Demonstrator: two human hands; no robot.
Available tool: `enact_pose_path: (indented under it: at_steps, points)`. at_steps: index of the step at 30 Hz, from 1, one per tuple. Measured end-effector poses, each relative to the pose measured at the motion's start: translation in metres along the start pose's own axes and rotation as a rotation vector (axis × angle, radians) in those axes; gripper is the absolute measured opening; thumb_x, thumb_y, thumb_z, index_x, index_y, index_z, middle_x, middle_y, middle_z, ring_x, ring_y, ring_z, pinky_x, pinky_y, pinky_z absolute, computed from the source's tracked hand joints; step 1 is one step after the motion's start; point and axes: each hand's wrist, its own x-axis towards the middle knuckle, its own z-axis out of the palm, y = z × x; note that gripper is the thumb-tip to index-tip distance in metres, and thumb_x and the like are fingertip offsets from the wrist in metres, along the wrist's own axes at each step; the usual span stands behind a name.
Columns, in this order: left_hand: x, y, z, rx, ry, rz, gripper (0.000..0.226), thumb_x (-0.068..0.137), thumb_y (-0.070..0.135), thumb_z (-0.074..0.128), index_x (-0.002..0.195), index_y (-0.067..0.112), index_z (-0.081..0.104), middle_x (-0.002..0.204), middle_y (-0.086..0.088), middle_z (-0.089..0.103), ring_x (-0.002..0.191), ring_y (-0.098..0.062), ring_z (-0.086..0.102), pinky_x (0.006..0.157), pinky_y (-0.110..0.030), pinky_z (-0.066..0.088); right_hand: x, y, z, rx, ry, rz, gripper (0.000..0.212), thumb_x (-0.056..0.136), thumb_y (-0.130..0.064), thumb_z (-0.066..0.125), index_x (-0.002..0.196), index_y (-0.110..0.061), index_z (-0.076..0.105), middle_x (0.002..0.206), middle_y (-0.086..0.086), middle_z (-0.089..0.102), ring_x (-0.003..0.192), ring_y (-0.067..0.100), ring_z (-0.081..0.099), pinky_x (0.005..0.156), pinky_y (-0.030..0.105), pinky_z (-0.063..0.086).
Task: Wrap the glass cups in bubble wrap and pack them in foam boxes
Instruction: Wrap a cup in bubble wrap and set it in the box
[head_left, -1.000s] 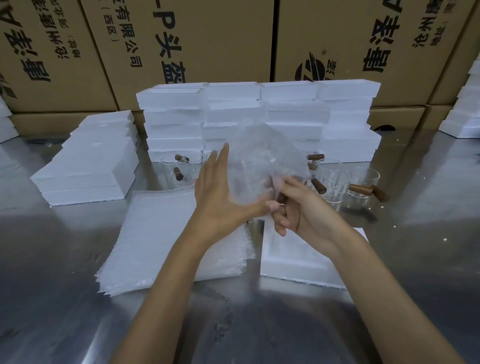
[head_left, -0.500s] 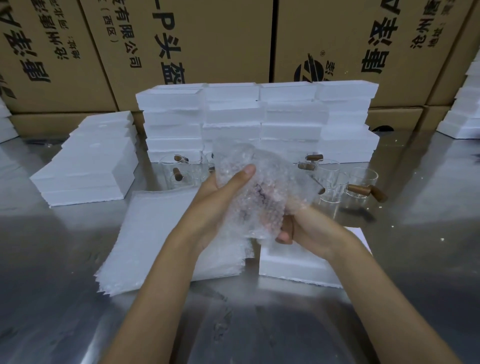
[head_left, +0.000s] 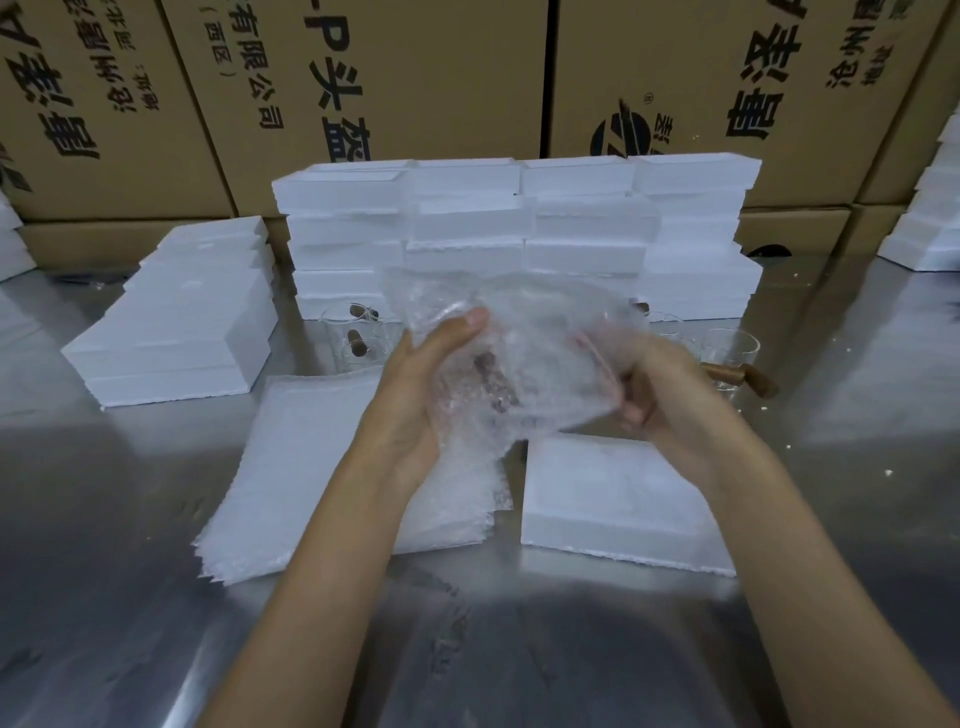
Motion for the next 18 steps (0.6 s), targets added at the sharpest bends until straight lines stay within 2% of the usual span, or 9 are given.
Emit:
enact_pose_path:
  at_steps: [1, 3, 5, 7, 8, 10, 13, 15, 18]
  points:
    - [0.001, 0.000, -0.002, -0.065, 0.016, 0.015, 0.051, 0.070, 0.030, 0.085, 0.117, 0.022, 0.065, 0.120, 0.001, 0.072, 0.120, -0.023, 0.064, 0.102, -0.044, 0.050, 0.004, -0.003, -0.009, 0.100, 0.058, -0.030, 0.019, 0.094, -0.025, 0.057, 0.103, -0.016, 0.071, 0.070, 0.002, 0.059, 0.043, 0.012, 0.043, 0.043, 0.021, 0.034]
    - [0.003, 0.002, -0.004, -0.178, 0.072, 0.018, 0.055, 0.077, 0.027, 0.083, 0.126, 0.019, 0.061, 0.125, -0.003, 0.069, 0.118, -0.024, 0.065, 0.104, -0.047, 0.049, 0.008, -0.004, -0.026, 0.200, 0.071, -0.046, 0.034, 0.085, -0.020, 0.059, 0.118, -0.016, 0.063, 0.097, 0.007, 0.068, 0.054, 0.018, 0.056, 0.049, 0.027, 0.048]
    - [0.004, 0.002, -0.002, -0.254, 0.089, 0.013, 0.073, 0.078, 0.027, 0.082, 0.143, 0.018, 0.050, 0.129, -0.004, 0.067, 0.117, -0.024, 0.066, 0.101, -0.047, 0.051, 0.005, -0.001, -0.031, 0.098, -0.095, 0.039, 0.039, 0.085, -0.025, 0.066, 0.123, -0.023, 0.063, 0.120, 0.007, 0.068, 0.074, 0.022, 0.068, 0.057, 0.034, 0.056]
    - [0.004, -0.001, 0.001, -0.290, 0.069, 0.014, 0.077, 0.079, 0.027, 0.081, 0.147, 0.019, 0.046, 0.130, -0.007, 0.066, 0.115, -0.026, 0.066, 0.096, -0.047, 0.054, 0.000, 0.006, -0.016, -0.142, -0.348, 0.086, 0.031, 0.082, -0.046, 0.074, 0.111, -0.034, 0.072, 0.121, -0.004, 0.070, 0.098, 0.019, 0.071, 0.067, 0.032, 0.058]
    - [0.003, -0.003, 0.003, -0.297, 0.057, 0.006, 0.078, 0.079, 0.027, 0.081, 0.148, 0.018, 0.044, 0.131, -0.009, 0.065, 0.114, -0.027, 0.067, 0.092, -0.045, 0.056, -0.002, 0.009, -0.005, -0.221, -0.404, 0.089, 0.031, 0.078, -0.055, 0.077, 0.100, -0.035, 0.076, 0.116, -0.008, 0.072, 0.104, 0.017, 0.070, 0.072, 0.031, 0.058]
    - [0.000, -0.005, 0.007, -0.280, -0.020, -0.001, 0.076, 0.082, 0.027, 0.079, 0.147, 0.011, 0.043, 0.134, -0.016, 0.062, 0.118, -0.033, 0.064, 0.094, -0.048, 0.055, -0.004, 0.015, 0.019, -0.209, -0.339, 0.032, 0.040, 0.079, -0.056, 0.075, 0.102, -0.022, 0.078, 0.113, -0.003, 0.074, 0.108, 0.020, 0.069, 0.080, 0.034, 0.057]
    - [-0.001, -0.008, 0.012, -0.201, -0.217, 0.056, 0.052, 0.086, 0.017, 0.071, 0.131, -0.002, 0.052, 0.136, -0.027, 0.056, 0.125, -0.041, 0.056, 0.107, -0.051, 0.046, 0.000, 0.012, 0.029, 0.080, -0.071, -0.008, 0.036, 0.086, -0.030, 0.074, 0.112, -0.005, 0.072, 0.113, 0.012, 0.074, 0.107, 0.034, 0.068, 0.086, 0.046, 0.057]
    - [-0.003, -0.012, 0.015, -0.038, -0.280, 0.096, 0.047, 0.085, 0.010, 0.070, 0.129, -0.001, 0.056, 0.134, -0.026, 0.058, 0.126, -0.040, 0.056, 0.109, -0.052, 0.043, 0.000, 0.007, 0.020, 0.177, 0.068, -0.028, 0.025, 0.083, -0.021, 0.075, 0.103, -0.005, 0.073, 0.101, 0.012, 0.075, 0.095, 0.031, 0.072, 0.078, 0.039, 0.058]
    - [-0.010, -0.015, 0.020, 0.175, -0.353, 0.080, 0.054, 0.082, 0.012, 0.075, 0.132, 0.004, 0.056, 0.126, -0.013, 0.068, 0.119, -0.029, 0.064, 0.104, -0.051, 0.048, -0.013, 0.001, 0.007, 0.159, 0.180, -0.141, 0.010, 0.071, -0.018, 0.080, 0.078, -0.018, 0.073, 0.079, 0.003, 0.074, 0.074, 0.020, 0.072, 0.062, 0.027, 0.054]
